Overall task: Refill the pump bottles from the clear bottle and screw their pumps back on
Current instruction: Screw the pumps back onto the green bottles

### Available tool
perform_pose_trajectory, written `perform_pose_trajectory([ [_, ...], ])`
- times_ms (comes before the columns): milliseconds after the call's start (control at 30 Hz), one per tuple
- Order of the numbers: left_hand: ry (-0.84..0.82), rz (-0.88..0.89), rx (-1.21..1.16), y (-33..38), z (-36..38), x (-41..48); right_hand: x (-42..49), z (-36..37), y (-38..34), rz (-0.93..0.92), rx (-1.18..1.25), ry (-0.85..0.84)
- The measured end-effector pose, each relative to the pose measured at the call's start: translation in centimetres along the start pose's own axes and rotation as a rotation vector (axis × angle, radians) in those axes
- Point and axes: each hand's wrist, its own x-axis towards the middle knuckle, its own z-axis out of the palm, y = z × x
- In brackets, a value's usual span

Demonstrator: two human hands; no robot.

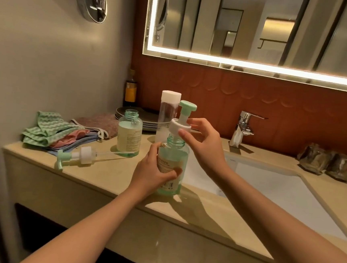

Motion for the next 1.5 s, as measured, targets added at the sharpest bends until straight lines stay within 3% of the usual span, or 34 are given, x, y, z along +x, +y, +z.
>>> perform_pose_trajectory([
  [167,0.006,-0.008,-0.007,0.3,0.0,-0.1,-0.6,0.3,0.6,0.041,-0.028,-0.073],
  [500,0.014,0.01,-0.006,0.3,0.0,-0.1,-0.2,0.5,0.1,0.011,-0.137,0.001],
  [700,0.019,0.018,-0.001,0.2,0.0,-0.1,-0.4,0.7,0.2,0.093,-0.007,-0.198],
  [900,0.011,0.015,-0.012,0.1,0.0,0.0,0.2,0.4,0.2,0.059,-0.221,-0.014],
  [1067,0.006,0.015,-0.019,0.2,0.0,-0.1,0.6,1.1,0.3,0.171,-0.123,-0.227],
  [1267,0.008,0.012,-0.028,0.1,0.1,0.0,-0.3,0.7,0.5,-0.028,-0.466,-0.097],
  [1367,0.015,0.018,-0.018,0.0,0.1,-0.1,0.1,0.2,0.3,-0.075,-0.521,-0.046],
  [1500,0.011,0.022,-0.028,0.0,0.1,0.0,0.5,0.6,0.1,0.024,-0.282,-0.302],
])
